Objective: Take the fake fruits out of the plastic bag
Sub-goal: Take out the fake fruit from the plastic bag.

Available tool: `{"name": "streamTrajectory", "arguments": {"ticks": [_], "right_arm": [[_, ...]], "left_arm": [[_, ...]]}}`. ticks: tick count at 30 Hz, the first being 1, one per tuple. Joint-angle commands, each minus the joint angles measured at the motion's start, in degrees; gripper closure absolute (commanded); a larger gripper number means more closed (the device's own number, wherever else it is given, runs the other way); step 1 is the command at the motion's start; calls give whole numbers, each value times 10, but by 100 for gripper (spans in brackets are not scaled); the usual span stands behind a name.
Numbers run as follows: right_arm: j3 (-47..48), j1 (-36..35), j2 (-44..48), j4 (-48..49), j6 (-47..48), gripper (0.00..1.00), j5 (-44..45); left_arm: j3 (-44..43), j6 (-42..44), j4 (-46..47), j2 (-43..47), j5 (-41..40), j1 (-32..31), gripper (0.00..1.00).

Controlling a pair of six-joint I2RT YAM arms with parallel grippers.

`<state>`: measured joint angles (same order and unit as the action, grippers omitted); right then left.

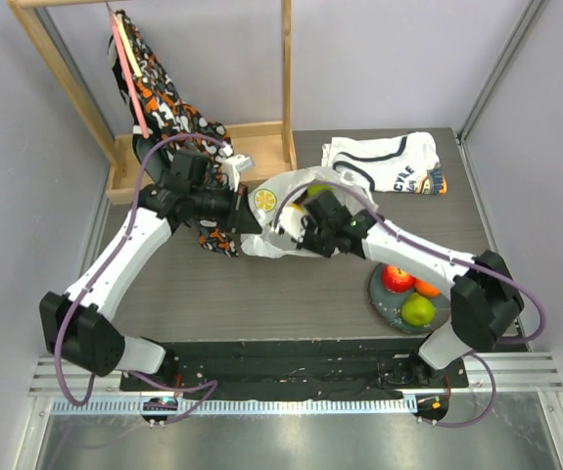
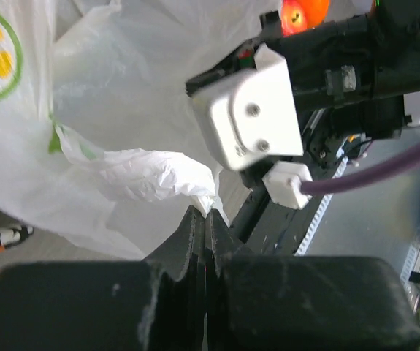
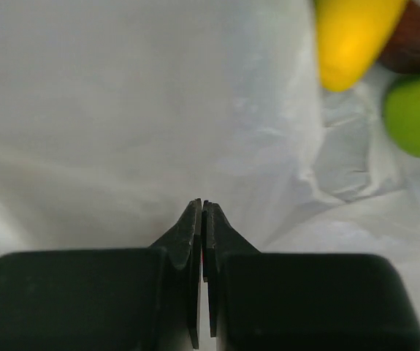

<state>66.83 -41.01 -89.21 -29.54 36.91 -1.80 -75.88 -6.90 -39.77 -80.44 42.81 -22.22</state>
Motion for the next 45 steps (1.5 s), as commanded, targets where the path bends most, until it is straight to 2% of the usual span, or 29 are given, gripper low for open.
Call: {"name": "streamTrajectory", "arguments": {"ticks": [1,4,8,10,11,15,19,24,31,34,35,39,41,45], "right_arm": [[-44,-42,93,21,-80,95,13],[-30,-38,60,58,-73,96,71],[65,-5,-45,77,-99,94,96],[102,8,-104,76,-134,82,94],[132,17,-119,76,-140,71,94],[177,23,-180,88,-154,47,96],[220,26,-238,88,-185,36,84],[262,27,-283,85,-212,31,58],[313,28,-350,89,-220,31,65],[320,34,-363,90,-212,39,74],[320,36,-362,89,-209,49,73],[317,45,-305,69,-198,67,45],[306,47,-270,53,-195,70,25],[285,46,-183,-30,-194,76,-78]], "left_arm": [[40,49,-63,93,-2,2,100],[72,29,-48,123,0,14,100],[50,28,-29,101,15,19,100],[35,31,-28,87,19,20,100],[34,31,-28,84,21,19,100],[42,30,-24,84,24,19,100],[47,30,-21,85,21,20,100],[51,36,-22,86,22,19,100],[61,36,-21,93,24,20,100],[63,36,-22,95,22,19,100],[63,36,-22,95,21,20,100],[63,36,-22,96,18,23,100],[63,36,-19,93,17,24,100],[56,29,-7,79,18,24,100]]}}
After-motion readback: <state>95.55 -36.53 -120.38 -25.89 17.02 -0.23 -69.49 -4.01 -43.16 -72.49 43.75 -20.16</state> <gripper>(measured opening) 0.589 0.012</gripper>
